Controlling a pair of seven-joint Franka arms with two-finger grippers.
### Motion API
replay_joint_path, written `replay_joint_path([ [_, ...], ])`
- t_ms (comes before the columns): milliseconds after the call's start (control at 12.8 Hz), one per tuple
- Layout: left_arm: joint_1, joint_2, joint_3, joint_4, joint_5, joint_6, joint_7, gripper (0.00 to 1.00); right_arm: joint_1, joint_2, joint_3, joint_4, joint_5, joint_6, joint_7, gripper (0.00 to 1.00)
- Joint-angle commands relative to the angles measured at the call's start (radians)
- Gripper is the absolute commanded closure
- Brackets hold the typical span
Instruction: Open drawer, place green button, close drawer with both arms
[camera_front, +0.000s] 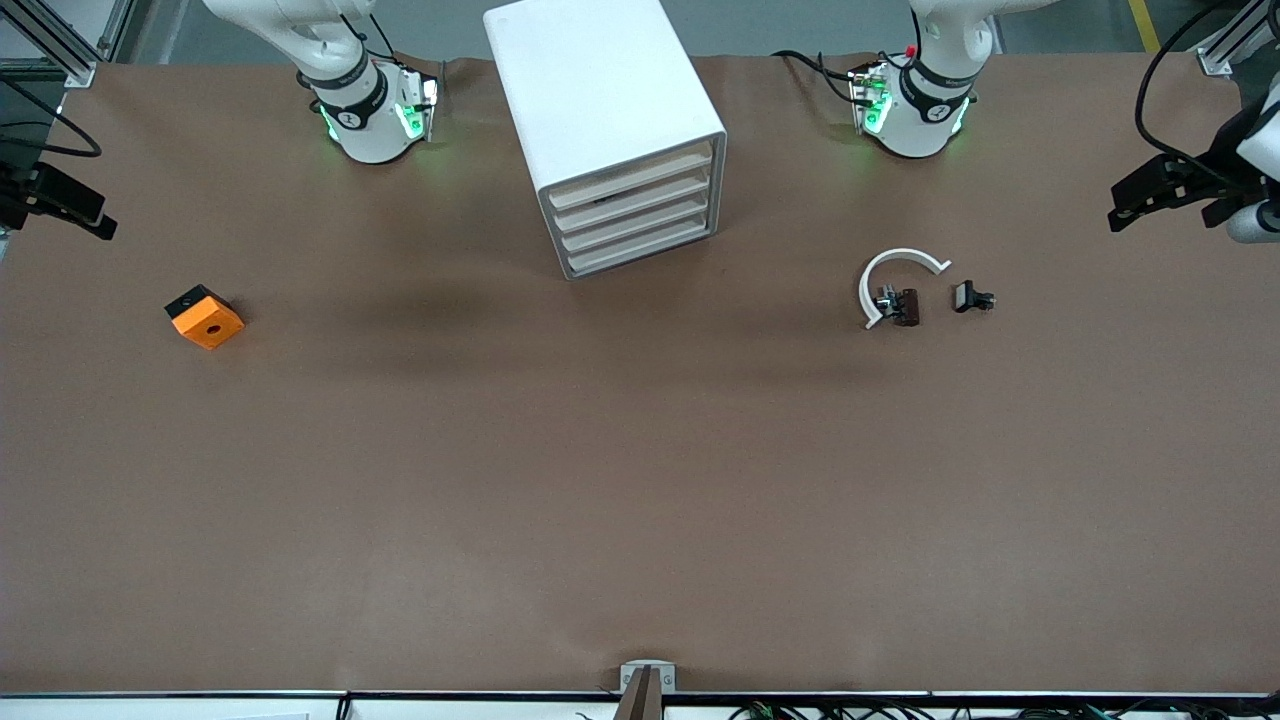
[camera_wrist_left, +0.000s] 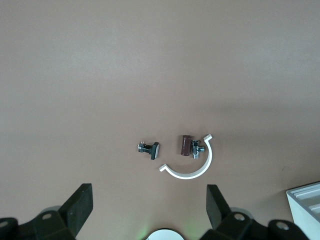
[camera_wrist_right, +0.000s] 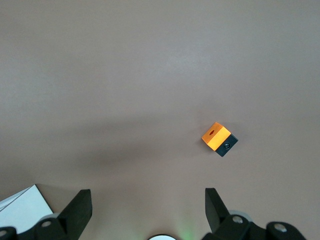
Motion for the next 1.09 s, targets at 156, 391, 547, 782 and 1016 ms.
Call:
replay_joint_path([
  [156, -0.004, -0.025, 0.005, -0.02, -0.017, 0.007, 0.003, 0.0, -0.001, 0.011, 0.004, 0.022, -0.022, -0.006, -0.012, 0.0],
  [391, -0.001, -0.015, 0.005, -0.016, -0.017, 0.024, 0.003, 0.0, -0.001, 0.011, 0.004, 0.022, -0.022, -0.006, -0.012, 0.0],
  [547, -0.001, -0.013, 0.007, -0.016, -0.017, 0.025, 0.001, 0.0, -0.001, 0.011, 0.004, 0.022, -0.023, -0.006, -0.012, 0.0],
  [782, -0.003, -0.005, 0.007, -0.013, -0.017, 0.025, 0.0, 0.0, -0.001, 0.011, 0.004, 0.022, -0.023, -0.006, -0.012, 0.0],
  [1016, -0.003, -0.005, 0.005, -0.01, -0.017, 0.03, 0.0, 0.0, -0.001, 0.011, 0.004, 0.022, -0.023, -0.006, -0.012, 0.0],
])
